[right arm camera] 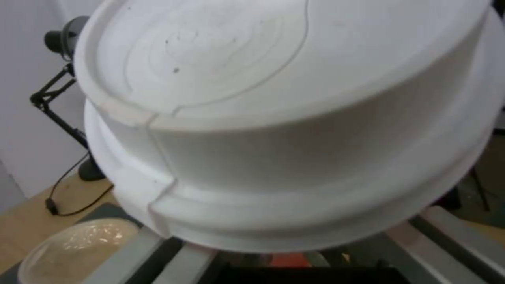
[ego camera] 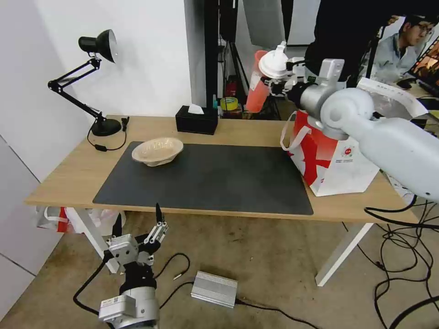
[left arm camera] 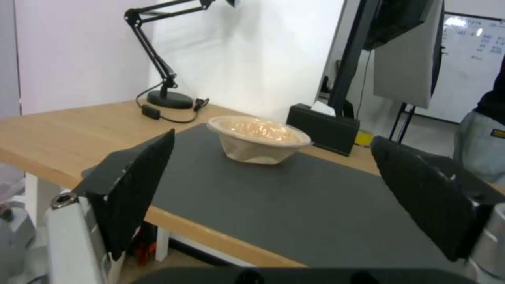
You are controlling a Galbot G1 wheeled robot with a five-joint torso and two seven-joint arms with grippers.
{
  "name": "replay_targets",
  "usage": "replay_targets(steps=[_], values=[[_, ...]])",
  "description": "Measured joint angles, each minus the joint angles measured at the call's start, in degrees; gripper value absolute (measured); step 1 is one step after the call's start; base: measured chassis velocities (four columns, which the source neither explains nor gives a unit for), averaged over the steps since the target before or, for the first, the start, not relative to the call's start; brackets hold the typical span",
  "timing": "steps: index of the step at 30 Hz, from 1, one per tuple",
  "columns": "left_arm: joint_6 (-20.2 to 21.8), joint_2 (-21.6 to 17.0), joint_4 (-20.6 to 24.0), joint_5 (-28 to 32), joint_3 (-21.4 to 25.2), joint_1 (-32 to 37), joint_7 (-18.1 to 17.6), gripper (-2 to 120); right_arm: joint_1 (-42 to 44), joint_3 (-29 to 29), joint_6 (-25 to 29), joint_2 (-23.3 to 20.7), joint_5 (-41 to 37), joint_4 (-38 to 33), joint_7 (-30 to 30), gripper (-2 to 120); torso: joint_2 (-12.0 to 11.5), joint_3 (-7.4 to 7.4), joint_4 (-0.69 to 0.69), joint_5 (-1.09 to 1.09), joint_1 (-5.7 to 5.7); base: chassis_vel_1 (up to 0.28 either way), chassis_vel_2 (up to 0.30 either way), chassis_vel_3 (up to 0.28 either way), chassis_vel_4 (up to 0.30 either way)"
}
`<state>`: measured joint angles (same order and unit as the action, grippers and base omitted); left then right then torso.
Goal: Pick up the trash from the table and place it into the takeout bag.
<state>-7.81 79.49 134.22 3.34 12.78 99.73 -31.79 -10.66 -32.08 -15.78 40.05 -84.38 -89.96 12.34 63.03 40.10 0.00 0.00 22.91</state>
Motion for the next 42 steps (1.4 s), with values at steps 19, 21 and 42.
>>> replay_targets(steps=[19, 21, 42], values=[[-0.1, 0.6, 0.4, -0.9, -0.5, 0.2, 0.1, 100, 5.3, 7.4, 0.0, -8.3, -0.6, -3.1, 0.6, 3, 0.0, 0.00, 0.00, 0.01, 0.00, 0.000, 0.000, 0.000, 0.000], [-0.1, 0.6, 0.4, -0.8, -0.5, 0.2, 0.1, 100, 5.7, 7.9, 0.0, -8.8, -0.5, -3.1, 0.3, 3, 0.0, 0.00, 0.00, 0.01, 0.00, 0.000, 0.000, 0.000, 0.000], [0.0, 0.2, 0.9, -0.7, -0.6, 0.3, 0.1, 100, 8.3, 13.0, 0.2, -12.4, 0.5, 1.7, -2.1, 3, 0.0, 0.00, 0.00, 0.00, 0.00, 0.000, 0.000, 0.000, 0.000]])
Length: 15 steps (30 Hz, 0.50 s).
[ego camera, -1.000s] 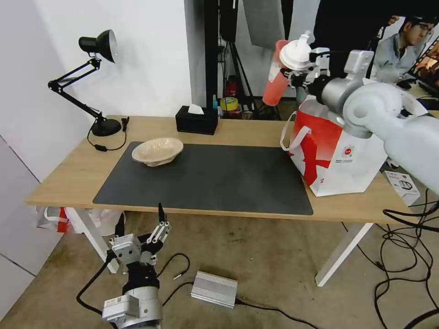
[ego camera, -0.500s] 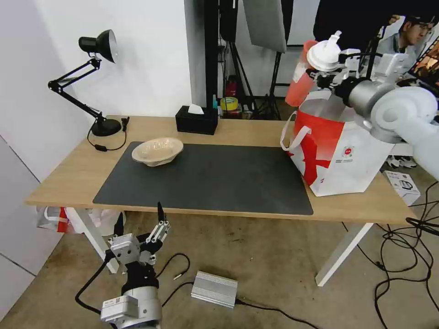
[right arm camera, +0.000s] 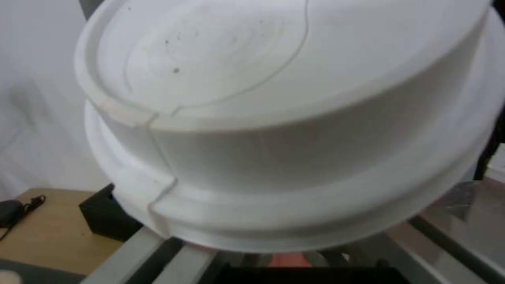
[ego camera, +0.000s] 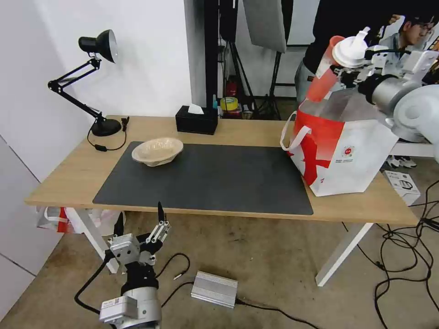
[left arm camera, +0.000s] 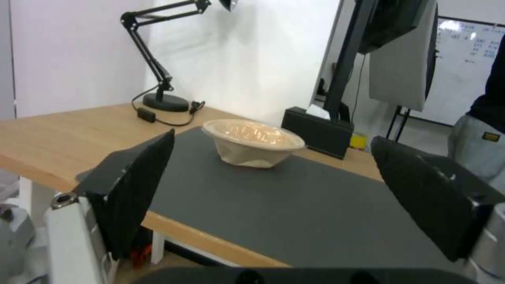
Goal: Pick up the trash from the table and place it into the takeout bag.
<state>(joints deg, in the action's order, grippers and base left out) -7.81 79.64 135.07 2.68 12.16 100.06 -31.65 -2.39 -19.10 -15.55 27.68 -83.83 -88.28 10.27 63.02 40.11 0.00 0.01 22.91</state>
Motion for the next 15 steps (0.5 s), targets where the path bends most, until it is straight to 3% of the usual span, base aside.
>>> replay_targets(steps=[15], values=[[0.1, -0.6, -0.3, 0.7, 0.2, -0.4, 0.0, 100, 1.8, 1.2, 0.1, -0.7, 2.5, 4.0, -2.1, 3, 0.0, 0.00, 0.00, 0.00, 0.00, 0.000, 0.000, 0.000, 0.000]])
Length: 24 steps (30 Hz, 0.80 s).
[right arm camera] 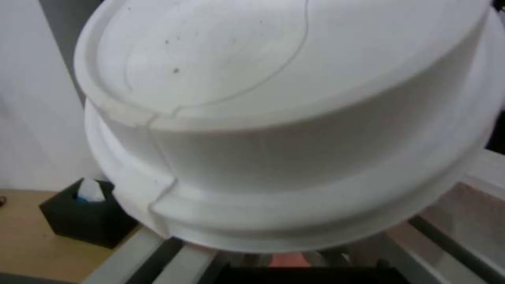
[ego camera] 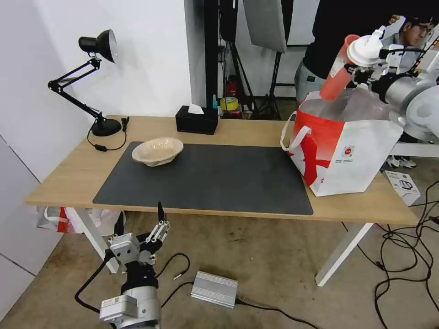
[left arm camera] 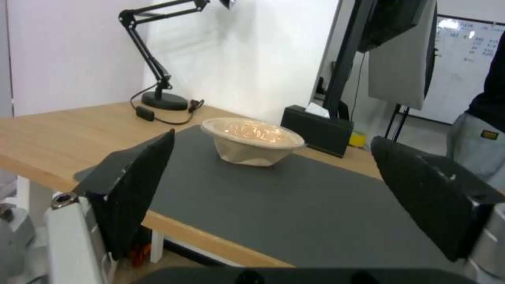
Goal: Pick up the trash from the table and place it into the takeout bag.
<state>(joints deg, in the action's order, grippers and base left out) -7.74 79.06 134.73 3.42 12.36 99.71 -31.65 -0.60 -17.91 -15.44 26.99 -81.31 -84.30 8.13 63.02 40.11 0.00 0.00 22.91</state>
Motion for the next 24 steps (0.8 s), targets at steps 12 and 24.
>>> replay_targets(steps=[12, 24], values=[[0.0, -0.3, -0.2, 0.1, 0.0, -0.4, 0.0, 100, 2.1, 0.8, 0.0, 0.2, 1.1, 3.1, -0.1, 3, 0.0, 0.00, 0.00, 0.00, 0.00, 0.000, 0.000, 0.000, 0.000], [0.0, -0.5, -0.5, 0.2, -0.2, -0.4, 0.0, 100, 5.7, 2.2, -1.6, 0.8, 2.1, 3.4, 4.1, 2, 0.0, 0.00, 0.00, 0.00, 0.00, 0.000, 0.000, 0.000, 0.000]])
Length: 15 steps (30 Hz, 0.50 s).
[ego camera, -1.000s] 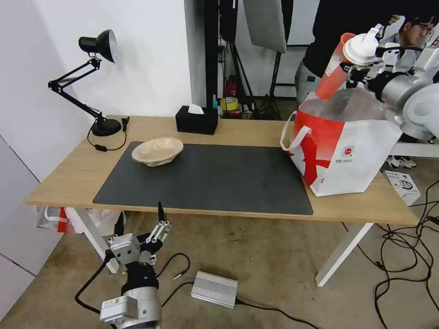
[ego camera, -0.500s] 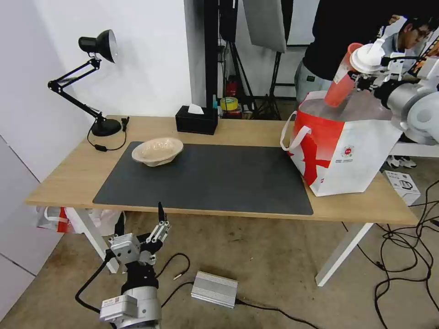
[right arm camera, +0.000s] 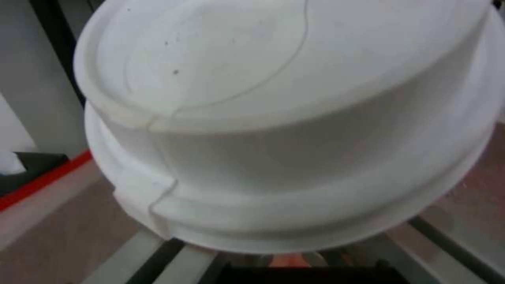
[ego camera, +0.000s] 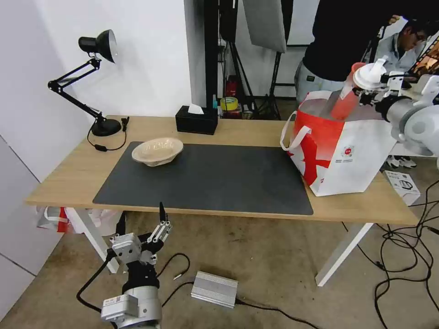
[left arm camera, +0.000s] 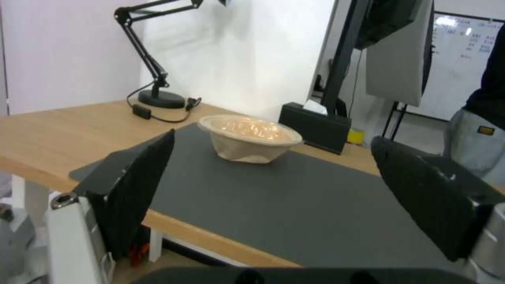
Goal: Pick up the trash from the table and place it into the takeout bag.
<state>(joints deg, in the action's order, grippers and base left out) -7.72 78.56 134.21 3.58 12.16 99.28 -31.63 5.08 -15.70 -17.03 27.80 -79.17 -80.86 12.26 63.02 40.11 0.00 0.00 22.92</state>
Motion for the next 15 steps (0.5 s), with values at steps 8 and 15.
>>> replay_targets(steps=[8, 15], values=[[0.0, 0.2, 0.0, 0.0, 0.0, 0.1, 0.0, 100, 0.1, -0.1, -1.8, 0.7, -0.1, -0.2, 2.5, 2, 0.0, 0.00, 0.00, -0.01, 0.00, 0.000, 0.000, 0.000, 0.000], [-0.1, 0.5, 0.0, 0.0, -0.1, 0.2, 0.0, 100, -0.2, -0.8, -2.8, 1.8, -0.3, -0.2, 3.7, 2, 0.0, 0.00, 0.00, 0.00, 0.00, 0.000, 0.000, 0.000, 0.000]])
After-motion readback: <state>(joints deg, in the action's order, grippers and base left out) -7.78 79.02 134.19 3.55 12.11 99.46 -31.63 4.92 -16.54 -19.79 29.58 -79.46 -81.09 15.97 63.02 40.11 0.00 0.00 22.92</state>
